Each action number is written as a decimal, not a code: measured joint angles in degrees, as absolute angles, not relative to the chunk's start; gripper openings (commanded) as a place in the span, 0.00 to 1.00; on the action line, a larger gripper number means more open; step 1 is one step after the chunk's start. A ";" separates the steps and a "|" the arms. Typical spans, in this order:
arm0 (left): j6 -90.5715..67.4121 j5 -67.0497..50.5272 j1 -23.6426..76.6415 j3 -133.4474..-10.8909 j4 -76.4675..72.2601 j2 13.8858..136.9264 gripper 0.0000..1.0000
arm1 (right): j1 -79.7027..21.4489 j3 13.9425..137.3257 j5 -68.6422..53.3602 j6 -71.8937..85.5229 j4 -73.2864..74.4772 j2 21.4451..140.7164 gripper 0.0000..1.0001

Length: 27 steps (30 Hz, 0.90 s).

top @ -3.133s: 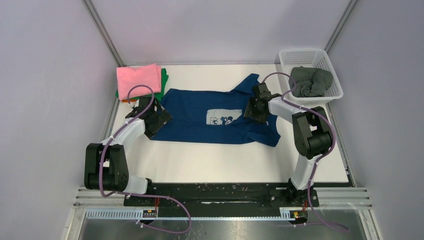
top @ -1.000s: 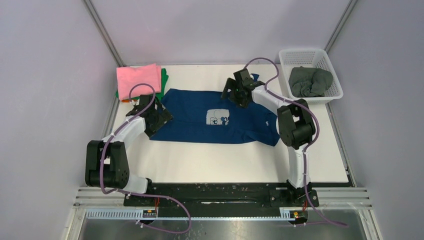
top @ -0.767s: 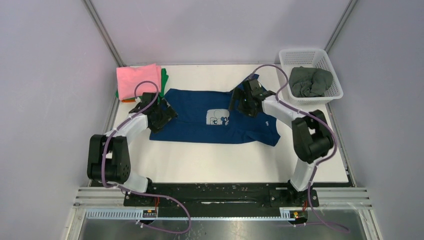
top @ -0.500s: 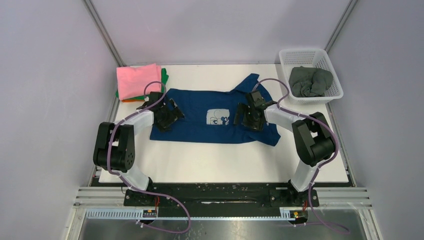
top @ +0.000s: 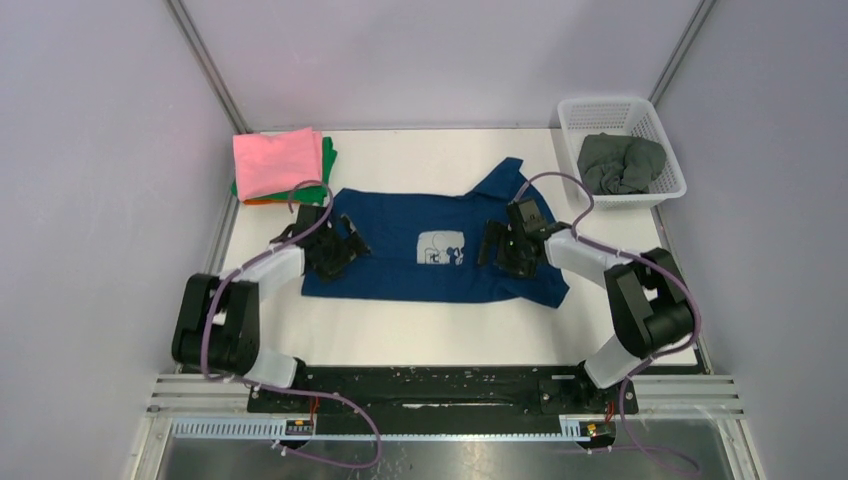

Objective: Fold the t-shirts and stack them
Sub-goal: Fold the flattened tshirt in 1/3 of the way, then grab the side of the flattened tshirt furthest away from the robot with both arms

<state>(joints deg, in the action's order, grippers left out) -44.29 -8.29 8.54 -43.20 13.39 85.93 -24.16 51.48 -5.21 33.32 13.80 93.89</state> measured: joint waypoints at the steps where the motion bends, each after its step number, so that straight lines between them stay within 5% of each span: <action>1: -44.69 -7.66 9.56 -41.63 13.82 84.16 0.99 | -24.36 50.22 -5.21 33.26 14.11 92.60 1.00; 16: -55.31 -2.85 24.84 -25.65 25.30 58.06 0.99 | -25.19 32.80 -4.54 34.68 24.75 69.14 0.99; 27: -53.43 9.08 23.11 -37.12 36.62 58.52 0.99 | -25.06 39.94 3.73 33.78 24.03 64.69 0.99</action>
<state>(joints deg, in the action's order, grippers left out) -53.43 9.08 23.11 -37.12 36.62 58.52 -25.06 39.94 3.73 33.78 24.03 64.69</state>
